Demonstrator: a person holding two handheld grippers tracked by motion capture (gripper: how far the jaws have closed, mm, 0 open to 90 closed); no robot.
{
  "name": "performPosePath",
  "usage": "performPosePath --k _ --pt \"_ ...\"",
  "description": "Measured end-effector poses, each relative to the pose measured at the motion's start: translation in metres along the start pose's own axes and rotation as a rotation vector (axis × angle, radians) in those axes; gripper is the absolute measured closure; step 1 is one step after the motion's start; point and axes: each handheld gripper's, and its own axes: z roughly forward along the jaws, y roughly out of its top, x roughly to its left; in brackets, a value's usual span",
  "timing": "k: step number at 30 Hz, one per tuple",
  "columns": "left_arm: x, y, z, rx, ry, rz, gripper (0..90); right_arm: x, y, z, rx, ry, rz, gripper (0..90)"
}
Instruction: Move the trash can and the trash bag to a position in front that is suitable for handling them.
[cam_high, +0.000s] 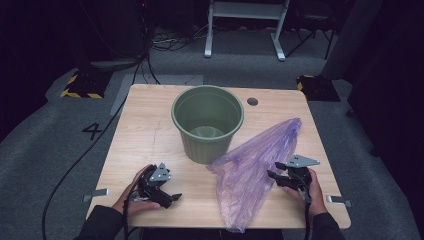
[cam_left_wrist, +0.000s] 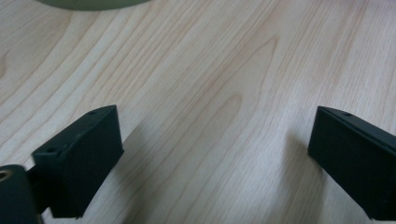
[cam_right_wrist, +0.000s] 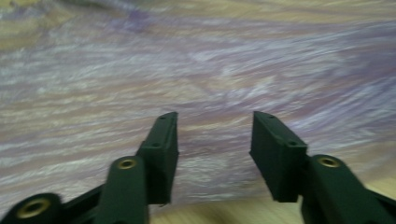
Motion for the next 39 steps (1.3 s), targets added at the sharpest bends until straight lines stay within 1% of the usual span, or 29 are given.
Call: performPosePath --k 1,2,3,4,9,11,13,15,16,17,18,19,20,23,26,27,30,32,33,34,35,36,37,39 --pt "-0.002 0.003 0.002 -0.004 -0.005 0.003 9.9 0.004 0.0 0.005 0.018 0.012 -0.017 58.1" --pt "-0.002 0.003 0.002 -0.004 -0.005 0.003 12.9 0.004 0.0 0.005 0.018 0.012 -0.017 58.1" --pt "-0.003 0.005 0.002 -0.007 -0.011 0.004 12.9 0.005 0.001 0.007 0.02 0.025 -0.018 59.7" --pt "-0.004 0.007 0.003 -0.004 -0.014 0.007 16.3 0.007 0.001 0.008 0.022 0.034 -0.02 61.3" --pt "-0.008 0.012 0.006 0.002 -0.011 0.032 15.8 0.011 0.003 0.013 0.017 0.057 -0.029 68.9" --pt "-0.01 0.015 0.005 -0.016 -0.012 0.034 16.0 0.013 0.003 0.014 0.013 0.067 -0.027 71.4" --pt "-0.01 0.018 0.004 -0.037 -0.018 0.02 16.0 0.014 0.003 0.015 0.01 0.072 -0.031 74.3" --pt "-0.012 0.023 0.004 -0.059 -0.023 0.02 17.1 0.019 0.006 0.018 0.008 0.078 -0.04 75.1" --pt "-0.014 0.025 0.004 -0.067 -0.028 0.022 17.1 0.019 0.006 0.018 0.008 0.078 -0.04 75.1" --pt "-0.016 0.029 0.005 -0.071 -0.033 0.026 17.2 0.021 0.007 0.019 0.007 0.081 -0.043 75.1" --pt "-0.018 0.032 0.006 -0.078 -0.035 0.027 17.3 0.026 0.009 0.023 0.005 0.088 -0.055 75.1" --pt "-0.024 0.038 0.01 -0.098 -0.046 0.039 17.3 0.029 0.011 0.024 0.005 0.09 -0.062 75.0" --pt "-0.024 0.038 0.01 -0.098 -0.046 0.039 17.3 0.029 0.011 0.024 0.005 0.09 -0.062 75.0" --pt "-0.031 0.049 0.015 -0.112 -0.06 0.055 17.3 0.035 0.014 0.028 0.002 0.1 -0.071 74.5" --pt "-0.038 0.056 0.024 -0.105 -0.078 0.074 17.2 0.04 0.017 0.031 0.0 0.104 -0.081 73.2" --pt "-0.041 0.058 0.027 -0.097 -0.08 0.076 17.2 0.042 0.017 0.032 0.0 0.103 -0.082 72.8" --pt "-0.046 0.063 0.039 -0.065 -0.078 0.101 17.4 0.046 0.019 0.035 -0.002 0.099 -0.087 71.7" --pt "-0.047 0.064 0.045 -0.048 -0.093 0.111 19.6 0.05 0.02 0.036 -0.004 0.101 -0.093 70.1" --pt "-0.047 0.064 0.048 -0.038 -0.092 0.108 20.6 0.053 0.022 0.037 -0.004 0.102 -0.098 68.4" --pt "-0.047 0.064 0.051 -0.031 -0.094 0.106 20.6 0.053 0.022 0.037 -0.004 0.102 -0.098 68.4" --pt "-0.047 0.064 0.053 -0.027 -0.093 0.096 26.9 0.055 0.023 0.039 -0.006 0.101 -0.102 66.1" --pt "-0.047 0.064 0.055 -0.015 -0.09 0.104 26.9 0.055 0.023 0.039 -0.006 0.101 -0.102 66.1" --pt "-0.046 0.064 0.057 -0.013 -0.099 0.104 28.0 0.055 0.023 0.039 -0.005 0.101 -0.103 65.3" --pt "-0.044 0.064 0.056 -0.018 -0.104 0.112 29.4 0.057 0.023 0.04 -0.005 0.099 -0.104 61.6"
